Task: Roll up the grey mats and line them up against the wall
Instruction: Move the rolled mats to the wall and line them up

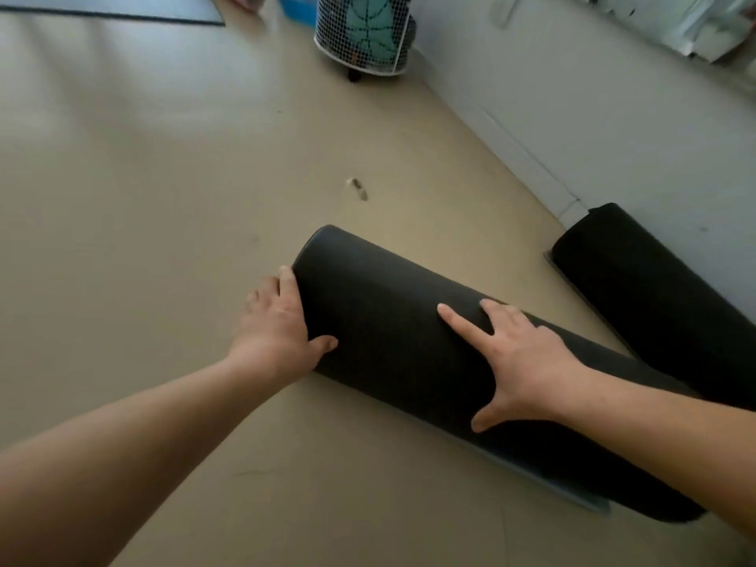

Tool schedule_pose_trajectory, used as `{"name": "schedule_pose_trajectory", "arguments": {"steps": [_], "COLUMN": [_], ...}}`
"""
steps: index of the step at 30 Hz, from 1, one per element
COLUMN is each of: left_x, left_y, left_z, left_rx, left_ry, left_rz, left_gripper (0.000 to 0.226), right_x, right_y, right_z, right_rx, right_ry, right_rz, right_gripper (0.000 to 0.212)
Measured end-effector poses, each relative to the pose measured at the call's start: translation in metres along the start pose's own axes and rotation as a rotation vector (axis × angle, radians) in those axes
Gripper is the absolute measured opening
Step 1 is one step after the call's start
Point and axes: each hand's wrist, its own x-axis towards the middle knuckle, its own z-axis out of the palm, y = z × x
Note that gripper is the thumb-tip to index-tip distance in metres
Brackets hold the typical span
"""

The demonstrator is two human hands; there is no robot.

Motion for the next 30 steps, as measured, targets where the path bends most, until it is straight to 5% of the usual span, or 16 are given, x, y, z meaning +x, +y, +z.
{"name": "schedule_pose_trajectory", "arguments": {"steps": [4,7,13,16,23,30], "left_x": [-0.008,-0.024,-0.078,-0.096,-0.076,-0.043], "left_y": [0.041,0.085,0.144,0.163,0.198,0.260], "left_z": [-0.014,-0.007,0.084,0.124,0.152,0.185], "left_rx": [0.234,0.182,-0.584,-0.957,-1.260,-1.355], "left_ry": [-0.060,-0.127,-0.180,-0.051,0.036,-0.204], "left_rz": [-0.040,-0.120,-0.553,-0.694,-0.624,-0.468], "left_gripper": [0.121,0.116,0.134,0.118,0.105,0.095], "right_x": [0.010,0.017,0.008,-0.001,-0.012,-0.034], "right_y": [0.009,0.025,0.064,0.087,0.141,0.201], "right_z": [0.012,0.011,0.026,0.041,0.066,0.097], "right_rx": [0.007,0.065,0.216,0.240,0.205,0.268], "right_ry": [0.044,0.057,0.130,0.115,0.033,0.028], "right_rz": [-0.025,-0.054,-0.116,-0.057,0.048,0.251], "right_gripper": [0.153,0.153,0.142,0.141,0.154,0.152]}}
